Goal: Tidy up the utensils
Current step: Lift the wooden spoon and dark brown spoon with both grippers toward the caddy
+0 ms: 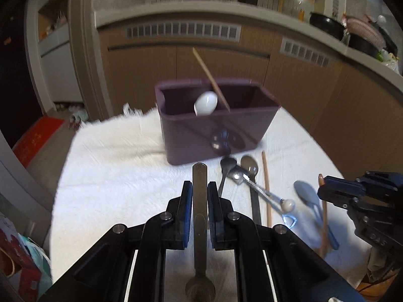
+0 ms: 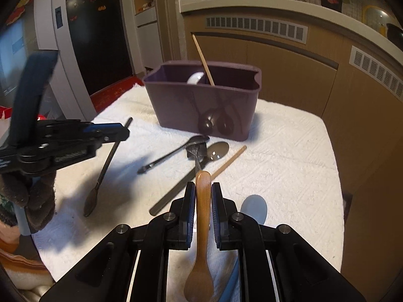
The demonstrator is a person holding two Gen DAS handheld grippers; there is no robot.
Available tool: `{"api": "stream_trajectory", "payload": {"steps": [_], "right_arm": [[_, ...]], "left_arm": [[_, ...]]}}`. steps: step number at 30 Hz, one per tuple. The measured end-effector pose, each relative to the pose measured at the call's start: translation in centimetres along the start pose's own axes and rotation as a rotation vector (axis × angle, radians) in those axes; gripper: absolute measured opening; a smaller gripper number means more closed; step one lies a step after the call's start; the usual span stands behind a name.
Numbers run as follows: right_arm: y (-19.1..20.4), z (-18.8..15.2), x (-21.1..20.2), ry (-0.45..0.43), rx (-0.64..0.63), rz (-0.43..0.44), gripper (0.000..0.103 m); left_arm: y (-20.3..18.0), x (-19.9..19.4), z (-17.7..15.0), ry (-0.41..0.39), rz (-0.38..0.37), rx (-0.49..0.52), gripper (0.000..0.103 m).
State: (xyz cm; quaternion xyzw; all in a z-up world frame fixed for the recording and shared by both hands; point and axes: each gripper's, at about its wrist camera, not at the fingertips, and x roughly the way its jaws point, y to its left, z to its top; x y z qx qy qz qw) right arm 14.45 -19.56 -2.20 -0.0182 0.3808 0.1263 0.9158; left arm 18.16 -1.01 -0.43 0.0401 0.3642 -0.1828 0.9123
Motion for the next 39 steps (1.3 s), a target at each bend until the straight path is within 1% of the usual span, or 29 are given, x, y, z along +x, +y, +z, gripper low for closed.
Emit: {"api": "stream_trajectory", "payload": {"steps": [5,6,10,14,17,19,20,21,22,23,24,25,27,29,33,37,39], "right_arm": [[1.0,1.2,-2.5,-0.067,-0.023,-0.015,0.013],[1.3,1.4,-3.1,-0.08,-0.032,-0.019,0.013],[2.2,2.4,-4.6,-0.116,-0.069,-0.034,0.013],[2.7,3.9,-6.4,-0.163,-0.09,-0.037,0.013],[3.0,4.7,-7.7,-0.198,-0.105,-0.044,0.013],[3.1,4.8,-8.1,-0.203,-0.112,-0.047,0.013],[3.1,4.7,-8.0,-0.199,-0.114,-0.047,0.013],[3.1,4.5,-7.7,-0.187,-0.112,-0.044,0.013],[3.0,4.3,-7.5,-0.177,-0.11,-0.041,0.013],[2.8,4.0,-7.1,-0.163,-0.105,-0.038,0.013],[2.7,3.7,-6.5,-0.146,-0.099,-0.036,0.013],[2.6,3.5,-6.2,-0.134,-0.095,-0.033,0.013],[2.3,3.1,-5.2,-0.112,-0.088,-0.026,0.013],[2.1,2.8,-4.6,-0.098,-0.083,-0.017,0.013],[1.2,2.5,-3.2,-0.071,-0.065,-0.003,0.013],[0.3,2.7,-3.0,-0.071,-0.047,0.007,0.013],[0.0,2.8,-2.8,-0.069,-0.039,0.007,0.013]], "left_arm": [[-0.5,-4.9,1.0,-0.126,0.001,0.004,0.009],[-0.6,-5.7,1.2,-0.145,-0.002,0.006,0.006],[-1.1,-8.1,2.1,-0.204,-0.005,0.017,0.005],[-1.8,-9.5,3.0,-0.258,-0.007,0.032,0.005],[-1.8,-10.1,3.3,-0.273,-0.003,0.042,0.005],[-1.6,-9.5,3.1,-0.225,-0.004,0.056,0.005],[-1.5,-9.1,2.8,-0.193,-0.008,0.064,0.008],[-1.3,-8.0,2.4,-0.132,-0.012,0.079,0.016],[-1.1,-7.0,1.9,-0.088,-0.01,0.08,0.02],[-0.6,-5.8,1.3,-0.033,-0.005,0.074,0.029],[-0.2,-4.1,0.8,0.033,-0.004,0.066,0.033],[0.4,-2.4,0.3,0.094,-0.008,0.051,0.034],[1.2,0.6,-0.3,0.185,-0.012,0.023,0.038],[1.8,3.6,-0.8,0.244,0.012,0.003,0.042],[2.5,8.2,-0.5,0.313,0.059,0.004,0.042],[2.6,10.9,-0.4,0.335,0.104,0.025,0.042],[2.8,11.8,-0.5,0.345,0.102,0.016,0.042]]}}
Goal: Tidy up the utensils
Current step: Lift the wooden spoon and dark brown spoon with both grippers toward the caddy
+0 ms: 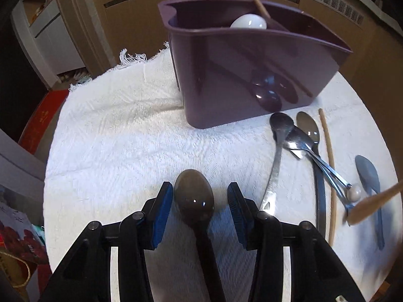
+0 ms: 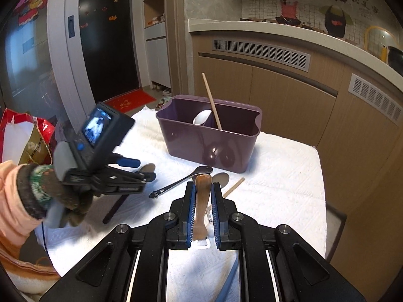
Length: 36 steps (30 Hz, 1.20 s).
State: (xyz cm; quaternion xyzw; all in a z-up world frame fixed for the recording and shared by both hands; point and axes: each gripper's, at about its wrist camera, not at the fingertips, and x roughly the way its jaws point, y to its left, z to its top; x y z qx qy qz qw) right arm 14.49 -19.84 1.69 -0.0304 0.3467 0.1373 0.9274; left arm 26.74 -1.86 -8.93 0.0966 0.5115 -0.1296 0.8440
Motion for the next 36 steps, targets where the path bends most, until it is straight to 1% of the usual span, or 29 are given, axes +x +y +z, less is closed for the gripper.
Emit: {"api": "stream_trajectory", "payload": {"steps": [5,7,8,10,13,16,19,23,25,27,30,34,36], "right_arm": [[-0.2,0.2,0.3,0.004,0.01,0.001,0.013],[0.1,0.2,0.3,0.005,0.006,-0.002,0.013],[0.3,0.2,0.2,0.005,0.003,-0.002,0.013],[0.7,0.2,-0.1,0.004,-0.006,-0.006,0.013],[1.2,0.3,-1.1,-0.012,-0.022,-0.02,0.013],[1.3,1.0,-2.7,-0.045,-0.028,-0.035,0.013],[1.4,2.6,-4.7,-0.096,-0.043,-0.051,0.013],[1.9,5.9,-8.0,-0.198,-0.09,-0.094,0.013],[2.2,7.7,-9.0,-0.236,-0.111,-0.109,0.013],[2.5,10.0,-9.5,-0.269,-0.132,-0.124,0.013],[2.7,12.9,-9.4,-0.303,-0.153,-0.152,0.013],[2.3,15.7,-8.5,-0.331,-0.169,-0.158,0.013],[2.0,16.6,-7.6,-0.338,-0.175,-0.16,0.013]], "left_arm": [[0.3,0.3,0.1,-0.03,-0.022,-0.012,0.042],[0.3,0.2,0.0,-0.046,-0.023,-0.002,0.036],[0.2,0.0,-0.2,-0.054,-0.021,0.002,0.03],[0.4,-0.5,-0.6,-0.069,-0.008,-0.01,0.03],[0.5,-3.4,-1.5,-0.14,-0.015,-0.044,0.029],[0.1,-8.5,-1.6,-0.261,-0.048,-0.043,0.029],[-0.7,-14.7,-0.9,-0.421,-0.052,-0.013,0.029],[-1.4,-22.5,0.9,-0.657,-0.039,0.012,0.028],[-1.8,-25.1,2.2,-0.744,-0.015,0.025,0.028],[-2.2,-26.4,3.7,-0.797,0.005,0.036,0.028],[-2.5,-27.2,5.9,-0.829,0.013,0.056,0.028],[-2.5,-26.8,8.4,-0.836,0.036,0.096,0.028],[-2.7,-26.5,9.2,-0.832,0.046,0.099,0.028]]}}
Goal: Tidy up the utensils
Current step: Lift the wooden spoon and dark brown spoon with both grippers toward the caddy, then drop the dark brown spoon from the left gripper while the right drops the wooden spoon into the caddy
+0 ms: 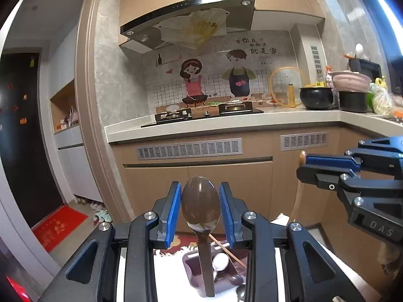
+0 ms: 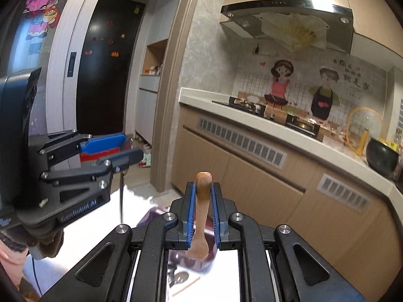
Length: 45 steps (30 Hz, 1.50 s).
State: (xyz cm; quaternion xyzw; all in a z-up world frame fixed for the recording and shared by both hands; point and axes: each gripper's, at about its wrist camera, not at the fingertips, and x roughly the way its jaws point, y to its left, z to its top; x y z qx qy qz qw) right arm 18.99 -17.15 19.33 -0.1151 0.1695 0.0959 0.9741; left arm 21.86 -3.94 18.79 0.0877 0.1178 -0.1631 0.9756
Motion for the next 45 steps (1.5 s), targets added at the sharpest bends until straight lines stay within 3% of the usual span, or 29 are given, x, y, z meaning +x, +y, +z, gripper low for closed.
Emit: {"api": "stream_trajectory", "payload": {"steps": [7,14,16,18,21,24,26,28,31,39,45], "right_arm": [[-1.1,-0.8,5.7,0.05,0.023,0.005,0.013],[-1.6,-5.4,13.4,0.209,0.065,0.038,0.013],[-1.6,-6.9,15.6,0.266,0.089,0.061,0.013],[-1.7,-8.7,17.9,0.342,0.136,0.105,0.014],[-2.0,-10.6,19.4,0.401,0.173,0.111,0.015],[-2.2,-11.9,19.1,0.406,0.171,0.092,0.017],[-2.4,-12.5,18.2,0.402,0.174,0.088,0.023],[-2.4,-13.4,17.1,0.394,0.165,0.072,0.036],[-1.7,-15.2,14.9,0.392,0.13,0.063,0.044],[0.9,-22.4,12.4,0.534,0.116,0.119,0.044],[3.4,-24.4,12.4,0.58,0.124,0.185,0.044]], "left_arm": [[1.1,5.2,-1.7,0.068,-0.032,-0.056,0.028],[1.3,11.5,-7.0,0.23,-0.074,-0.096,0.028],[1.5,13.4,-8.5,0.294,-0.099,-0.121,0.034],[1.9,15.0,-10.0,0.352,-0.117,-0.164,0.047],[2.7,15.9,-11.5,0.389,-0.107,-0.202,0.05],[3.2,15.0,-12.5,0.396,-0.098,-0.215,0.059],[3.2,13.8,-12.9,0.39,-0.1,-0.217,0.062],[3.0,12.6,-13.5,0.383,-0.103,-0.212,0.064],[2.3,10.4,-14.9,0.383,-0.107,-0.199,0.069],[-0.4,5.4,-19.8,0.466,-0.139,-0.146,0.077],[-0.9,3.5,-22.8,0.551,-0.151,-0.159,0.078]]}}
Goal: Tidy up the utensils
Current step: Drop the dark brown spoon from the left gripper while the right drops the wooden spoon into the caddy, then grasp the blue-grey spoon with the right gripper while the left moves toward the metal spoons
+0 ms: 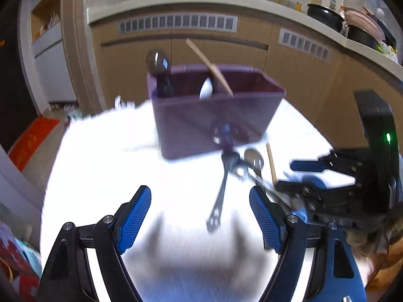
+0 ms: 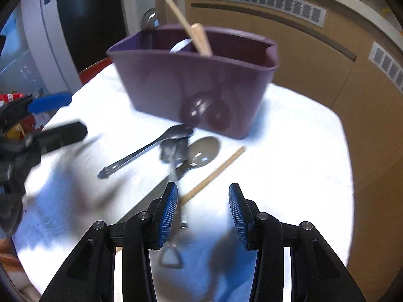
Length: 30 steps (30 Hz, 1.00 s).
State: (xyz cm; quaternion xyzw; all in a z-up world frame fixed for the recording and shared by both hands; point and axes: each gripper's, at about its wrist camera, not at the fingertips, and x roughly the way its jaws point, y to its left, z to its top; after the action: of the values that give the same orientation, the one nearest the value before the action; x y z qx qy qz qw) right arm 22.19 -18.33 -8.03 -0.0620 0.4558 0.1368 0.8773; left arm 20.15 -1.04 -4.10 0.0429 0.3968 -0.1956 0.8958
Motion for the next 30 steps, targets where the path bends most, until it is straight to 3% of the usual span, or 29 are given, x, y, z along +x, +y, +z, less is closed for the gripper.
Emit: {"api": "stream_trajectory", "payload": {"steps": [10,17,18,21,22,28,30], "right_arm": [[1.8,3.8,3.4,0.017,-0.048,0.013,0.044],[3.2,4.4,4.4,0.023,-0.141,-0.058,0.042],[3.4,4.2,4.3,0.031,-0.147,-0.063,0.029],[3.6,3.4,2.9,0.028,-0.145,-0.048,0.016],[3.4,3.1,2.4,0.032,-0.142,-0.037,0.001],[1.3,0.7,-1.3,0.015,-0.078,-0.029,0.001],[0.1,-0.7,-2.9,-0.009,-0.037,-0.061,0.001]], "left_arm": [[0.8,-0.1,-3.3,0.043,-0.004,-0.051,0.081],[2.4,0.8,-3.8,0.071,-0.014,-0.098,0.081],[2.5,0.8,-3.8,0.073,-0.016,-0.1,0.081],[2.2,0.4,-3.9,0.07,-0.017,-0.096,0.081],[2.1,0.3,-3.8,0.068,-0.018,-0.093,0.081],[0.8,0.2,-3.4,0.078,-0.052,-0.082,0.081],[0.0,0.4,-2.9,0.092,-0.09,-0.081,0.075]]}}
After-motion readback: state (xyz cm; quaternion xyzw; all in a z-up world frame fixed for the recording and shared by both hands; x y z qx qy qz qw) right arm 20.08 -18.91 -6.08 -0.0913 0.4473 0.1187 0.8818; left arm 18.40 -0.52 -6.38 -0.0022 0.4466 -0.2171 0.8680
